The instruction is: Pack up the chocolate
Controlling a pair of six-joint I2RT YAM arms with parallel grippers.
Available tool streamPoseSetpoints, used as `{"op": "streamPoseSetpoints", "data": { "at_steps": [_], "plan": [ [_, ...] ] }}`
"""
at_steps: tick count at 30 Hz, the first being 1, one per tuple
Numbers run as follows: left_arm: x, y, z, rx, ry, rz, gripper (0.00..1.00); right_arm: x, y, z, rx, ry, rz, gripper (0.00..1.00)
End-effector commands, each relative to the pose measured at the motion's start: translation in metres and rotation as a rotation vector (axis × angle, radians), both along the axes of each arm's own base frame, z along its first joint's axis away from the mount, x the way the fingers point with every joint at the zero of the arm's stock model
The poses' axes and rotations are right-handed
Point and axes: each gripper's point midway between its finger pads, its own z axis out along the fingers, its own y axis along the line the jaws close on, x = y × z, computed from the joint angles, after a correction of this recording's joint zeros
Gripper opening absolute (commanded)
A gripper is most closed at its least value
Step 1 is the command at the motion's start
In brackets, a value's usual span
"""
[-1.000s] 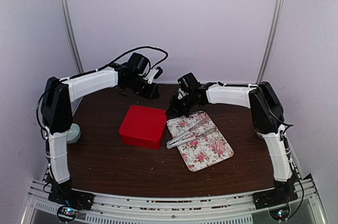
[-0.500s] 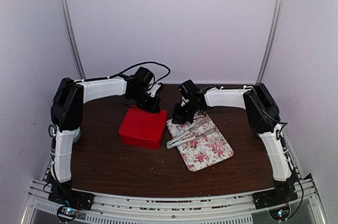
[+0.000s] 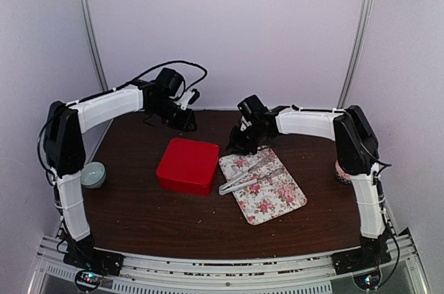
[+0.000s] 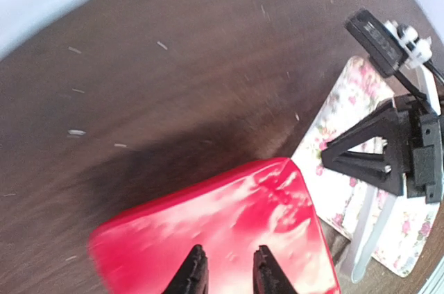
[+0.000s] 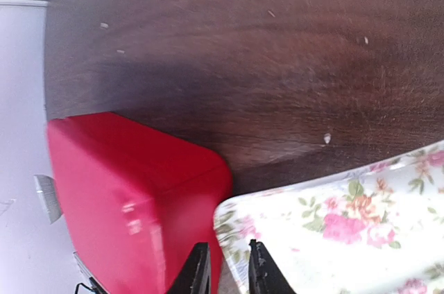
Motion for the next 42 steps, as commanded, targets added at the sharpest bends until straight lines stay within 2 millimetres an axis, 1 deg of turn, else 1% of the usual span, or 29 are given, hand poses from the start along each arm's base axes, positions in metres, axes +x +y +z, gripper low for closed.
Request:
{"op": "streamPoseSetpoints", "data": {
  "at_steps": [1,3,6,8,10,14,16,18,20,21,22,24,27,30,31,33,36,37,38,39,42],
  "plan": [
    [0.005,0.036,0.041,0.046,-0.112,0.028,0.25,0.007,-0.004,0.055,0.027,-0.13,0.001,0.21],
    [0.009,0.044,0.04,0.054,-0.112,0.041,0.23,0.005,0.003,0.064,0.053,-0.145,0.016,0.21],
    [0.013,0.051,0.03,0.07,-0.095,0.058,0.21,0.003,0.018,0.07,0.085,-0.144,0.041,0.21],
    [0.016,0.055,0.019,0.082,-0.083,0.068,0.2,0.004,0.028,0.07,0.099,-0.141,0.053,0.21],
    [0.02,0.06,0.003,0.093,-0.056,0.085,0.2,0.004,0.038,0.067,0.107,-0.137,0.063,0.21],
    [0.03,0.074,-0.032,0.118,-0.003,0.13,0.19,0.008,0.051,0.05,0.105,-0.11,0.064,0.21],
    [0.032,0.076,-0.053,0.138,0.033,0.132,0.18,0.009,0.054,0.034,0.092,-0.084,0.066,0.2],
    [0.031,0.078,-0.076,0.179,0.087,0.128,0.18,0.009,0.054,0.011,0.056,-0.045,0.067,0.2],
    [0.031,0.085,-0.094,0.217,0.122,0.146,0.17,0.007,0.05,-0.005,0.022,-0.016,0.062,0.19],
    [0.029,0.087,-0.1,0.229,0.14,0.149,0.16,0.006,0.048,-0.01,0.009,-0.006,0.061,0.19],
    [0.028,0.087,-0.101,0.234,0.148,0.149,0.16,0.005,0.047,-0.014,-0.003,0.0,0.061,0.19],
    [0.028,0.086,-0.097,0.223,0.144,0.148,0.15,0.003,0.043,-0.019,-0.021,0.012,0.061,0.18],
    [0.032,0.083,-0.085,0.207,0.119,0.143,0.15,0.002,0.039,-0.019,-0.044,0.012,0.06,0.17],
    [0.034,0.076,-0.065,0.155,0.093,0.124,0.16,0.002,0.039,-0.014,-0.037,0.0,0.066,0.17],
    [0.034,0.072,-0.056,0.133,0.08,0.116,0.16,0.003,0.04,-0.008,-0.028,-0.01,0.07,0.17],
    [0.033,0.068,-0.036,0.095,0.047,0.108,0.17,0.005,0.045,0.008,0.006,-0.045,0.085,0.19],
    [0.025,0.066,-0.008,0.051,0.007,0.09,0.19,0.005,0.051,0.042,0.063,-0.108,0.117,0.21],
    [0.02,0.066,0.0,0.036,-0.007,0.085,0.19,0.004,0.052,0.053,0.076,-0.127,0.131,0.21],
    [0.013,0.068,0.004,0.026,-0.01,0.079,0.2,0.0,0.053,0.069,0.097,-0.15,0.15,0.23],
    [0.005,0.069,0.014,0.013,-0.022,0.076,0.2,-0.004,0.054,0.081,0.112,-0.167,0.171,0.24],
    [-0.018,0.073,0.021,-0.002,-0.02,0.053,0.2,-0.022,0.059,0.11,0.156,-0.222,0.241,0.28]
  ]
}}
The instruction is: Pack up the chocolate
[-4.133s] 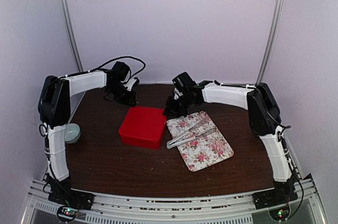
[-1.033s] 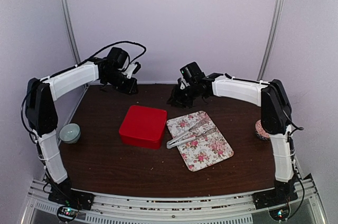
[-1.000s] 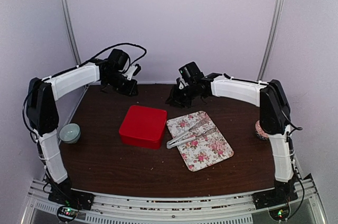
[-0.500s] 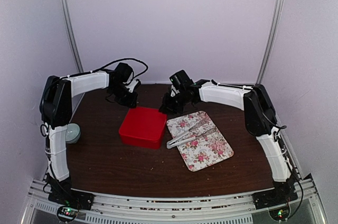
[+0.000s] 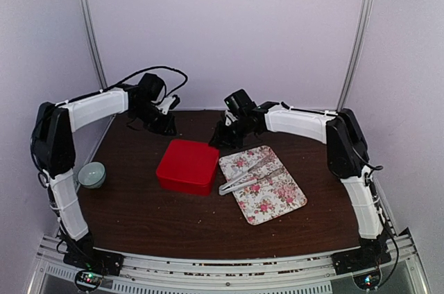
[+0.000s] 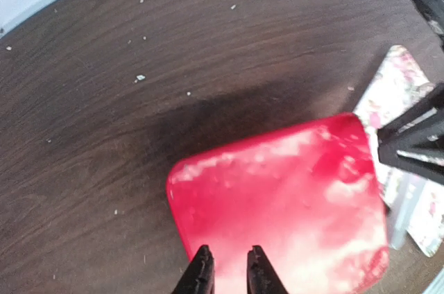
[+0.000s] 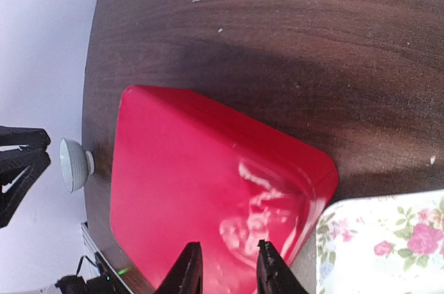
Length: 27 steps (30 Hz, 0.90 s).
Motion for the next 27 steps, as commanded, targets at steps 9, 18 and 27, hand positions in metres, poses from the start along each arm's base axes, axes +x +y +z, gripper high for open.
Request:
{"op": "streamPoseSetpoints", "data": {
  "at_steps": [9,18,27],
  "plan": [
    [-0.087,0.004,0.009,-0.062,0.023,-0.103,0.2,-0.095,0.025,0.06,0.039,-0.082,0.258,0.25],
    [-0.101,0.02,-0.062,-0.006,0.17,-0.019,0.19,-0.117,0.041,-0.015,-0.012,0.058,0.246,0.2],
    [-0.096,0.033,-0.051,-0.004,0.15,0.018,0.2,-0.109,0.027,-0.01,-0.023,0.067,0.222,0.23]
  ]
}}
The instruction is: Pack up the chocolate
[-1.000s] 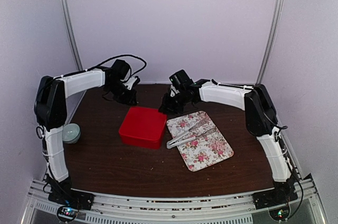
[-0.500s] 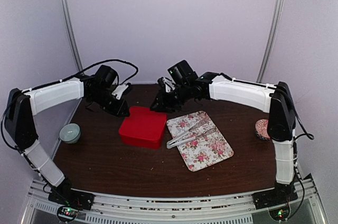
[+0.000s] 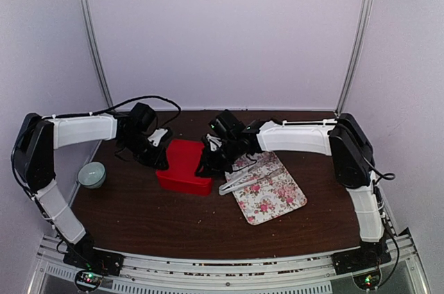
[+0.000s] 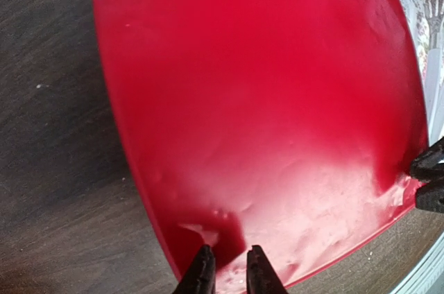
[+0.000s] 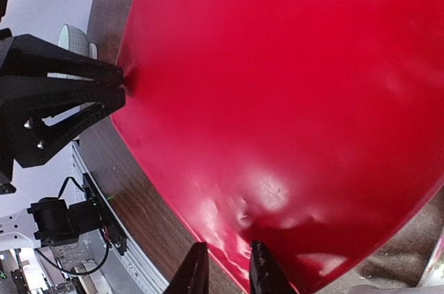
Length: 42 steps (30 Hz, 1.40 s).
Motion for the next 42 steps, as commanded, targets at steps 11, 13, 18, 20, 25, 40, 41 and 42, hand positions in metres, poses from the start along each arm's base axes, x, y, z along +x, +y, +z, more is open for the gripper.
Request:
{"op": "streamPoseSetpoints", "data": {
  "at_steps": [11,13,18,20,25,40,41,42],
  "plan": [
    [-0.024,0.007,0.035,-0.137,-0.072,0.064,0.53,0.108,-0.053,0.064,0.075,-0.167,-0.227,0.55],
    [-0.033,0.009,0.034,-0.16,-0.068,0.084,0.61,0.123,-0.055,0.063,0.064,-0.185,-0.244,0.64],
    [-0.053,0.007,0.028,-0.239,-0.032,0.113,0.71,0.152,-0.043,0.053,0.069,-0.191,-0.248,0.83],
    [-0.059,0.006,0.023,-0.262,-0.018,0.121,0.72,0.159,-0.034,0.052,0.095,-0.191,-0.242,0.84],
    [-0.069,0.0,0.013,-0.334,0.019,0.13,0.7,0.171,-0.023,0.031,0.107,-0.174,-0.245,0.83],
    [-0.034,0.009,-0.013,-0.372,0.06,0.254,0.69,0.135,0.017,0.012,0.217,-0.055,-0.134,0.69],
    [-0.031,0.011,-0.013,-0.372,0.061,0.263,0.69,0.13,0.018,0.011,0.214,-0.047,-0.127,0.69],
    [-0.028,0.014,-0.014,-0.371,0.06,0.274,0.69,0.126,0.018,0.015,0.218,-0.049,-0.121,0.68]
  ]
}}
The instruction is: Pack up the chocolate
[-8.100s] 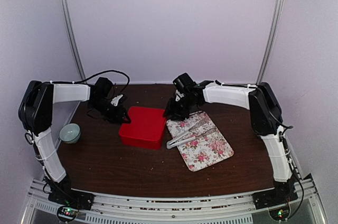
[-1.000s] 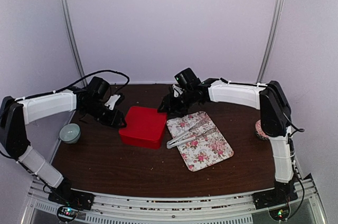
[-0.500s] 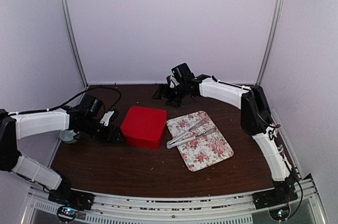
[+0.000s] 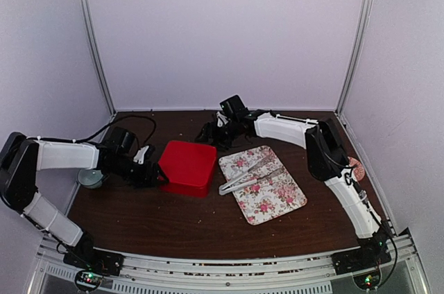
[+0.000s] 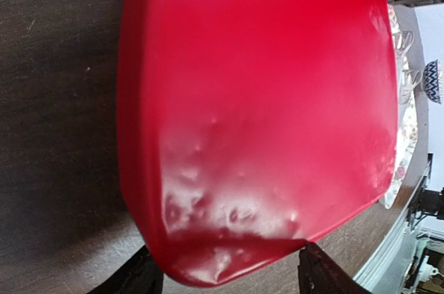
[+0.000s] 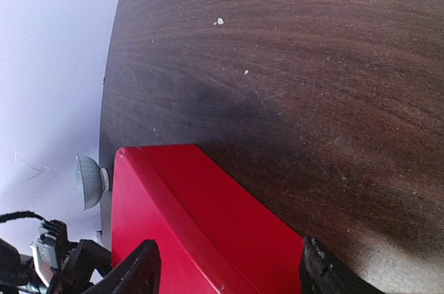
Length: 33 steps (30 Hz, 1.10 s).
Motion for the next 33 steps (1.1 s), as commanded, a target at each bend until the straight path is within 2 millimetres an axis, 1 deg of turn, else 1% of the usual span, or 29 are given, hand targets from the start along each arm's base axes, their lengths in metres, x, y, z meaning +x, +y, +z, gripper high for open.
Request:
{"op": "streamPoseSetpoints", "data": {
  "at_steps": [1,4,5,6,10,13,18,21,25,28,30,32,33],
  "plan": [
    [0.026,0.005,0.009,-0.036,-0.042,0.049,0.69,-0.032,0.017,0.029,0.064,0.003,0.076,0.67],
    [0.036,0.011,0.008,-0.034,-0.037,0.073,0.69,-0.043,0.016,0.034,0.071,0.004,0.092,0.65],
    [0.039,0.013,0.007,-0.028,-0.034,0.079,0.68,-0.05,0.015,0.029,0.064,0.018,0.098,0.64],
    [0.042,0.015,0.007,-0.021,-0.033,0.085,0.68,-0.055,0.014,0.028,0.062,0.023,0.106,0.63],
    [0.055,0.024,0.006,0.009,-0.024,0.107,0.68,-0.079,0.017,0.032,0.068,0.028,0.139,0.62],
    [0.067,0.027,0.007,0.022,-0.024,0.11,0.68,-0.098,0.021,0.035,0.079,0.038,0.156,0.62],
    [0.083,0.028,0.007,0.035,-0.023,0.099,0.68,-0.121,0.026,0.043,0.102,0.048,0.174,0.62],
    [0.092,0.022,0.008,0.022,-0.023,0.071,0.67,-0.139,0.033,0.046,0.121,0.064,0.196,0.62],
    [0.105,0.009,0.011,-0.028,-0.027,0.03,0.64,-0.167,0.043,0.043,0.123,0.095,0.241,0.62],
    [0.113,-0.001,0.015,-0.064,-0.033,-0.008,0.62,-0.183,0.046,0.04,0.112,0.11,0.27,0.62],
    [0.115,-0.011,0.017,-0.077,-0.03,-0.052,0.61,-0.186,0.045,0.038,0.106,0.114,0.274,0.62],
    [0.117,-0.023,0.021,-0.072,-0.035,-0.101,0.6,-0.187,0.041,0.042,0.105,0.109,0.273,0.63],
    [0.117,-0.026,0.021,-0.061,-0.038,-0.119,0.6,-0.187,0.039,0.048,0.105,0.098,0.275,0.63]
  ]
}}
